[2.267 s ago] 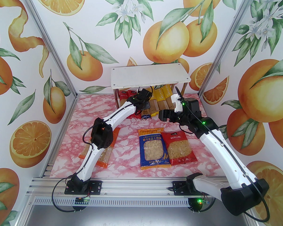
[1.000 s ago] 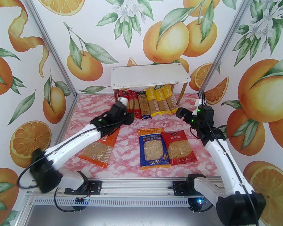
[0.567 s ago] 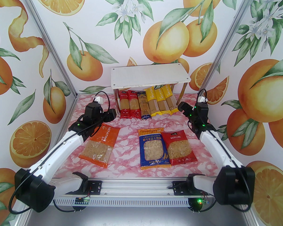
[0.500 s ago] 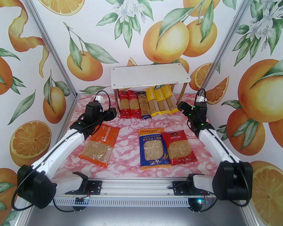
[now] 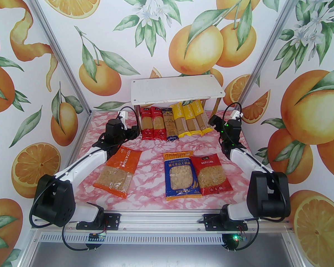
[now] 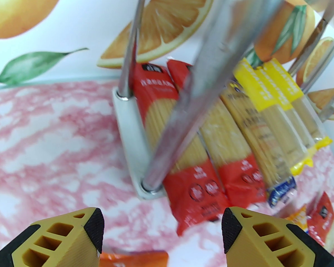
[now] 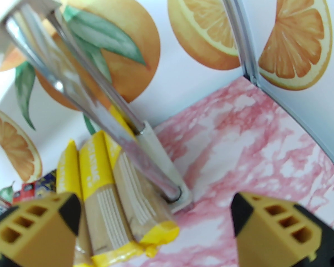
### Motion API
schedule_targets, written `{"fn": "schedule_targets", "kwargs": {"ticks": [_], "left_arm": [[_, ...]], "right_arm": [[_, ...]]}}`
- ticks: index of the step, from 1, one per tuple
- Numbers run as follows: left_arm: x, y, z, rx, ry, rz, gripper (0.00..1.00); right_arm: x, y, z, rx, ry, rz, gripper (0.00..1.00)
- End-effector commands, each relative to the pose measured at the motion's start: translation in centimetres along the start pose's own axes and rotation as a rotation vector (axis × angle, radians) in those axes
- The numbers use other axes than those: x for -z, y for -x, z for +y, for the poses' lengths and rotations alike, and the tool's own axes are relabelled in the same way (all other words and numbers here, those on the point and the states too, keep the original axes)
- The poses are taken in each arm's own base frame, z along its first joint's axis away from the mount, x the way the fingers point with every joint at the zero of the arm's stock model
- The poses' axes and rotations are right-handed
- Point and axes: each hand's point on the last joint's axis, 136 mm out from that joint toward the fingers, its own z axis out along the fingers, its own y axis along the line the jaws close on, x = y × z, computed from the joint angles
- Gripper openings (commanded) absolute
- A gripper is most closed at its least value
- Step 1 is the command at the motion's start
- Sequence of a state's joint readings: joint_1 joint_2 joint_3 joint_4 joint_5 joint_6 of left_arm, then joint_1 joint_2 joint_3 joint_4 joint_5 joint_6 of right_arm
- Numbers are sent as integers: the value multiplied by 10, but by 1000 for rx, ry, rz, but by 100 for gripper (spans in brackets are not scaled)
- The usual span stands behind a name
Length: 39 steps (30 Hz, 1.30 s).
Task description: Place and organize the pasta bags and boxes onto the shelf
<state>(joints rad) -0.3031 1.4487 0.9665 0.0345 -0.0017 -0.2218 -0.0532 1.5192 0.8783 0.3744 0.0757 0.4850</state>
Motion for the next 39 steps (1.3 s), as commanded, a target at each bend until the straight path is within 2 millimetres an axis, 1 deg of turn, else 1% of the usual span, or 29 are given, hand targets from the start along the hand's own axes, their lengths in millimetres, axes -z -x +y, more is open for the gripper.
{"fn": "schedule_targets", "kwargs": {"ticks": [1, 12, 16, 17, 19, 25, 30, 32, 33, 34, 36, 37, 39], "left_arm": [[-9, 12, 2, -49, 0, -72, 71], [-43, 16, 2, -58, -26, -104, 69], [-47, 18, 1, -50, -34, -116, 69], [-50, 20, 1, -43, -32, -125, 68], [-52, 25, 0, -30, -39, -153, 68], [-58, 28, -1, -15, -53, -189, 69], [-64, 32, -3, 3, -69, -223, 69], [-65, 34, -4, 9, -78, -237, 65], [-66, 35, -6, 10, -89, -243, 60], [-68, 35, -8, 8, -101, -245, 51], [-71, 35, -10, 12, -116, -241, 34], [-73, 35, -11, 15, -117, -237, 30], [-76, 35, -11, 22, -117, -238, 28]], "right_arm": [[-8, 27, 11, 16, 42, -87, 94], [-35, 34, 17, 29, 54, -95, 93], [-41, 34, 18, 41, 57, -94, 93], [-44, 35, 20, 43, 63, -95, 93], [-57, 38, 23, 44, 69, -101, 92], [-73, 38, 26, 54, 75, -97, 91], [-82, 37, 27, 56, 78, -91, 89], [-84, 36, 28, 56, 84, -90, 88], [-85, 36, 29, 56, 88, -89, 86], [-87, 35, 29, 57, 92, -87, 84], [-89, 34, 33, 62, 110, -81, 76], [-89, 33, 33, 63, 114, -80, 72], [-90, 32, 34, 61, 124, -81, 66]]}}
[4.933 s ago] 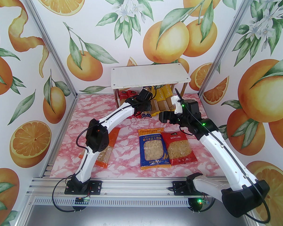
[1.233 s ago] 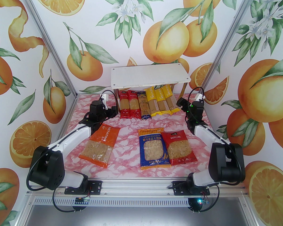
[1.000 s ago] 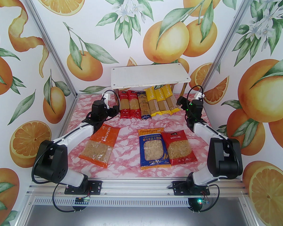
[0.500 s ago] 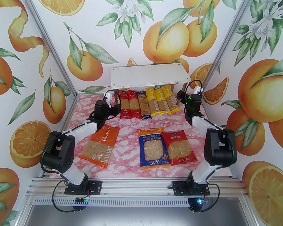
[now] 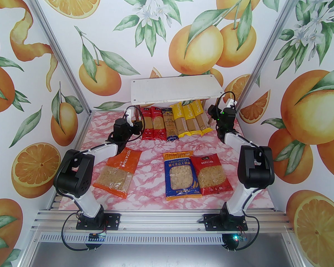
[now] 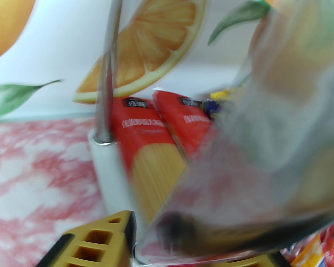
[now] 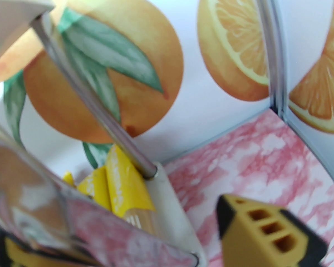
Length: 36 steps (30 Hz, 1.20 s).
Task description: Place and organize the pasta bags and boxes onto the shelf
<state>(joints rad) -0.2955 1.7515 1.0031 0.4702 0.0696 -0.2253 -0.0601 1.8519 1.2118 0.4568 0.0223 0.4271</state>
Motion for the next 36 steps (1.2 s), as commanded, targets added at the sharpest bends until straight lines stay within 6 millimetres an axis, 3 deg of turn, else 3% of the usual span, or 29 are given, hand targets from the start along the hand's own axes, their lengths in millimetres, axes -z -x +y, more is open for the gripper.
{"fn": "schedule_targets", "kwargs": {"ticks": [1, 4, 6, 8, 19, 36], "left_arm": [[-7, 29, -1, 19, -20, -90, 27], [-8, 29, -2, 19, -27, -87, 21], [-6, 30, -4, 9, -38, -87, 9], [-5, 30, -7, 3, -49, -82, 0], [6, 38, -7, -28, -34, -84, 0], [46, 57, -13, -65, -31, -116, 0]], "right_arm": [[-6, 8, 8, 7, 50, -28, 61], [-8, 6, 12, 7, 75, -21, 32], [-8, 7, 13, 3, 79, -21, 0], [-8, 7, 14, 2, 84, -23, 0], [7, 14, 25, 16, 129, -21, 0], [60, 22, 34, 13, 169, -26, 0]]}}
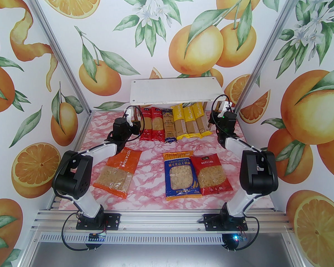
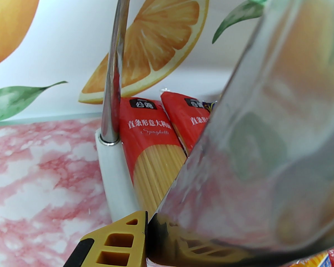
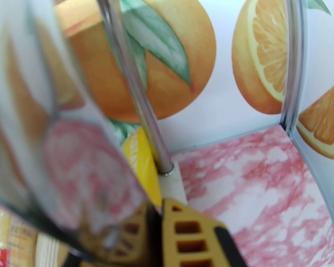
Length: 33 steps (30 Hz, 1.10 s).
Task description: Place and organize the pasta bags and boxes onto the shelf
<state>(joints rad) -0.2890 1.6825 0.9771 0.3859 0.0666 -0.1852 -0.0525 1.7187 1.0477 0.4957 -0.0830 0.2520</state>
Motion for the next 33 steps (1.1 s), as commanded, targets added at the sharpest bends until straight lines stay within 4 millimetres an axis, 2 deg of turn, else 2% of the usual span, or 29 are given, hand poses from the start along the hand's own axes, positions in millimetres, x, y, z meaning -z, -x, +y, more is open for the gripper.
{"fn": "schedule_targets", "kwargs": {"ticks": [1, 8, 13, 18, 23, 24, 26, 29, 33], "left_arm": [[35, 58, -14, -28, -48, -159, 0], [55, 55, -15, -34, -45, -155, 0], [59, 47, -11, -48, -25, -131, 0], [49, 43, -7, -67, -13, -100, 0], [34, 48, -7, -57, -16, -88, 0], [33, 50, -8, -53, -17, -90, 0], [32, 54, -6, -41, -4, -93, 15], [36, 58, -3, -39, 17, -88, 26], [48, 63, -5, -44, 16, -108, 31]], "right_arm": [[22, 36, 12, -157, 54, -62, 0], [34, 35, 15, -169, 63, -54, 0], [45, 28, 17, -176, 67, -45, 0], [53, 18, 14, -191, 49, -30, 0], [57, 12, 12, -204, 22, 0, 0], [58, 12, 11, -202, 14, 11, 9], [61, 15, 11, -188, 6, 18, 31], [67, 23, 11, -170, -5, 3, 52], [77, 35, 15, -142, 4, -18, 74]]}}
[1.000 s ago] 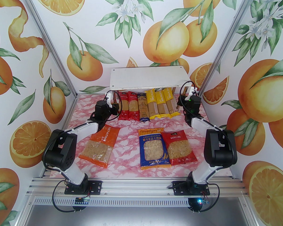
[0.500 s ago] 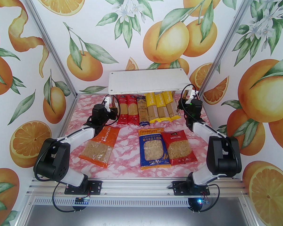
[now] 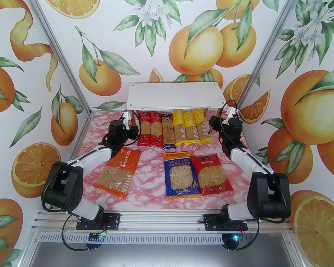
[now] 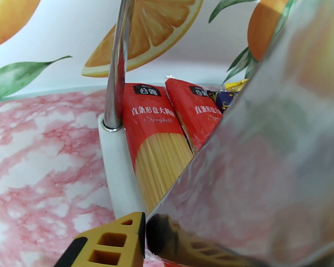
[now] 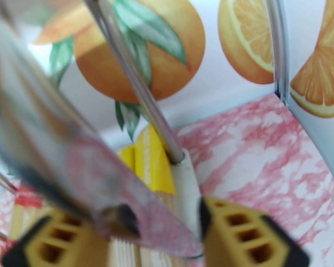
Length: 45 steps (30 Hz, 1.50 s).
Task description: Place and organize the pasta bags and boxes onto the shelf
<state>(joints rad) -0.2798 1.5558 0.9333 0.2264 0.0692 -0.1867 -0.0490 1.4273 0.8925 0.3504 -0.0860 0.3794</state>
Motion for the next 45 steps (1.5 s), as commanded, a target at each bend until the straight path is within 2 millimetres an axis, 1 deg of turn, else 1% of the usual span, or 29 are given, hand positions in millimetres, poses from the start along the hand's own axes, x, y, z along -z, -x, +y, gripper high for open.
{"fn": "schedule_targets", "kwargs": {"ticks": [1, 2, 3, 4, 6, 9, 12, 14, 15, 17, 20, 22, 24, 25, 26, 28, 31, 32, 36, 39, 41, 43, 44, 45], "left_arm": [[26, 69, -9, -52, -6, -190, 33], [30, 69, -10, -51, -10, -196, 58], [33, 69, -11, -51, -17, -197, 86], [35, 68, -13, -52, -28, -194, 100], [41, 66, -16, -49, -42, -188, 100], [59, 64, -9, -18, -1, -205, 100], [89, 58, 8, 46, 92, -233, 100], [111, 51, 22, 94, 180, -225, 100], [121, 49, 25, 107, 201, -221, 100], [140, 44, 20, 116, 203, -210, 100], [163, 39, -2, 67, 168, -191, 100], [178, 37, -19, 7, 146, -189, 100], [191, 33, -30, -23, 121, -190, 100], [195, 30, -37, -22, 81, -185, 100], [198, 26, -42, -16, 48, -172, 100], [202, 21, -43, 5, 31, -146, 100], [203, 15, -57, -15, -57, -134, 100], [202, 12, -58, -16, -62, -123, 100], [195, -8, -54, -6, -39, -41, 100], [190, -24, -53, 7, -30, 14, 79], [190, -33, -53, 27, -27, 39, 62], [190, -41, -53, 43, -27, 60, 58], [190, -45, -52, 50, -28, 74, 58], [190, -48, -53, 53, -31, 85, 58]], "right_arm": [[13, 22, 8, -8, 13, -37, 80], [17, 25, 12, -4, 27, -44, 86], [20, 26, 14, -3, 35, -43, 90], [23, 28, 18, -2, 46, -42, 92], [32, 31, 22, -2, 57, -40, 92], [51, 35, 25, -1, 48, -50, 92], [75, 37, 27, 4, 27, -60, 91], [93, 37, 31, 6, 11, -46, 90], [99, 36, 34, 9, 8, -33, 89], [116, 31, 49, 37, 12, 9, 88], [139, 15, 68, 98, -11, 110, 87], [149, -2, 78, 99, -8, 208, 87], [158, -25, 83, 104, -16, 319, 87], [162, -39, 84, 109, -24, 380, 87], [167, -53, 85, 118, -31, 443, 87], [175, -79, 83, 133, -56, 552, 87], [184, -119, 87, 138, -66, 686, 88], [189, -132, 91, 157, -63, 724, 90], [201, -170, 108, 225, -65, 784, 92], [205, -200, 115, 252, -79, 819, 94], [204, -219, 113, 268, -114, 846, 95], [202, -233, 113, 271, -130, 864, 97], [200, -241, 112, 275, -139, 877, 99], [199, -247, 113, 276, -141, 890, 100]]}}
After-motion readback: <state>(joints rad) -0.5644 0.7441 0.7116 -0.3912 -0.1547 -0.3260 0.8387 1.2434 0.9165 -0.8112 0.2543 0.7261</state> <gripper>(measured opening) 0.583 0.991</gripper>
